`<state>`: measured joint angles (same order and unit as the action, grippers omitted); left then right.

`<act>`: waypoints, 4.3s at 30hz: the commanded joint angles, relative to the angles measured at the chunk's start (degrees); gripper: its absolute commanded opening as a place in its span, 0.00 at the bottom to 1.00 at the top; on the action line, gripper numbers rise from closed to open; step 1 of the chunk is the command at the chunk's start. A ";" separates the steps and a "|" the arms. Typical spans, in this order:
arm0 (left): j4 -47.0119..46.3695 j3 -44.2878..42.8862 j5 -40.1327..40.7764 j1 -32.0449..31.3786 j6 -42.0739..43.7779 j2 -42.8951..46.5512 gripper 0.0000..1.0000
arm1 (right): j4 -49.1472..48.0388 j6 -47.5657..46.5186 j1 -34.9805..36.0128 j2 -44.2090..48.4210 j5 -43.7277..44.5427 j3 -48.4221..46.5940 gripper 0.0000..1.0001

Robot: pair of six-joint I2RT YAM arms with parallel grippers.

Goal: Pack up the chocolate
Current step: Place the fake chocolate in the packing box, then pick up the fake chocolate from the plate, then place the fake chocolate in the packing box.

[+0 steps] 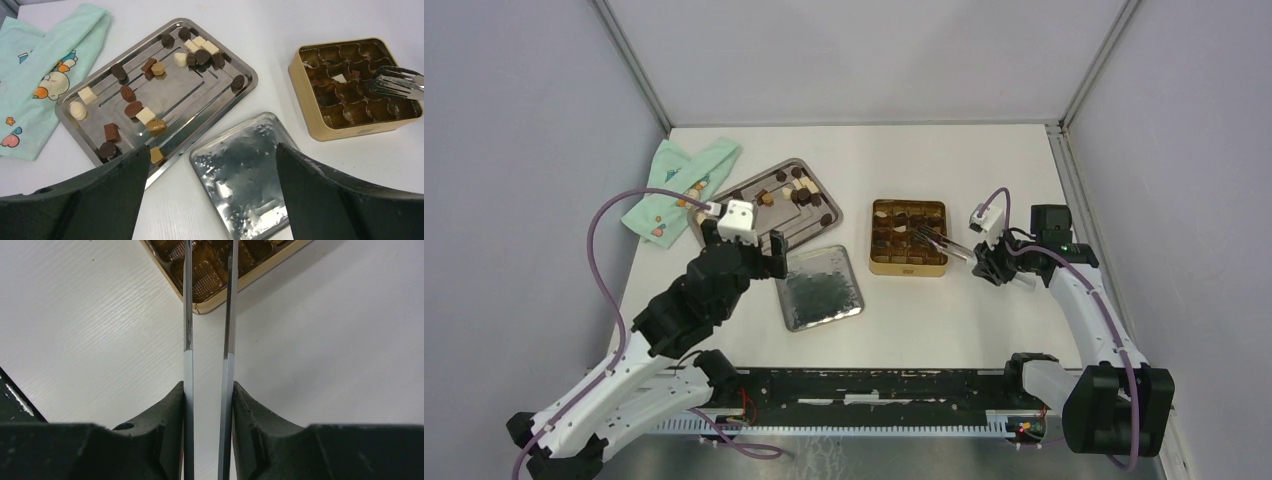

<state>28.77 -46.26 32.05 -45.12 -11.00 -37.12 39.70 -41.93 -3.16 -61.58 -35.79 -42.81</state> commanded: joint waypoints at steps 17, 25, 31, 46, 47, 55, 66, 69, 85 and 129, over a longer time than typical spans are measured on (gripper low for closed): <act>-1.88 0.71 2.01 0.86 2.74 4.03 1.00 | 1.12 -2.66 -0.27 1.05 -6.48 -4.07 0.39; -1.67 0.50 2.14 2.12 2.54 3.07 1.00 | 0.55 -1.97 8.33 -5.39 -8.83 -14.54 0.38; -1.63 0.73 5.06 2.74 2.15 4.50 1.00 | -4.67 2.11 20.85 -11.56 -2.38 -21.74 0.38; -2.55 1.47 8.45 5.09 1.80 9.20 0.99 | -5.28 7.10 44.56 -41.31 14.07 -48.30 0.38; -2.70 1.58 8.46 5.34 1.90 9.52 0.99 | -5.07 7.32 45.27 -42.97 14.90 -50.29 0.38; -3.10 1.62 7.38 6.50 2.02 10.20 0.99 | -3.15 9.15 49.08 -55.31 19.59 -62.09 0.38; -3.54 1.78 5.16 8.15 2.07 10.58 0.99 | -2.71 9.79 51.06 -61.90 21.68 -66.41 0.40; -3.64 1.79 4.74 8.40 2.08 10.58 0.99 | -2.63 10.03 51.45 -63.01 21.89 -67.43 0.41; -3.90 1.96 3.69 9.41 2.08 10.63 0.98 | -2.72 11.26 52.13 -67.63 22.96 -73.23 0.43; -3.83 2.18 2.69 10.06 2.20 9.44 0.99 | -11.29 -0.26 17.91 3.78 -0.68 -5.26 0.00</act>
<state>26.92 -44.23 35.40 -35.35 -11.00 -26.92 30.68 -40.99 22.33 -65.23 -30.44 -54.35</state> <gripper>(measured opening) 0.990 0.346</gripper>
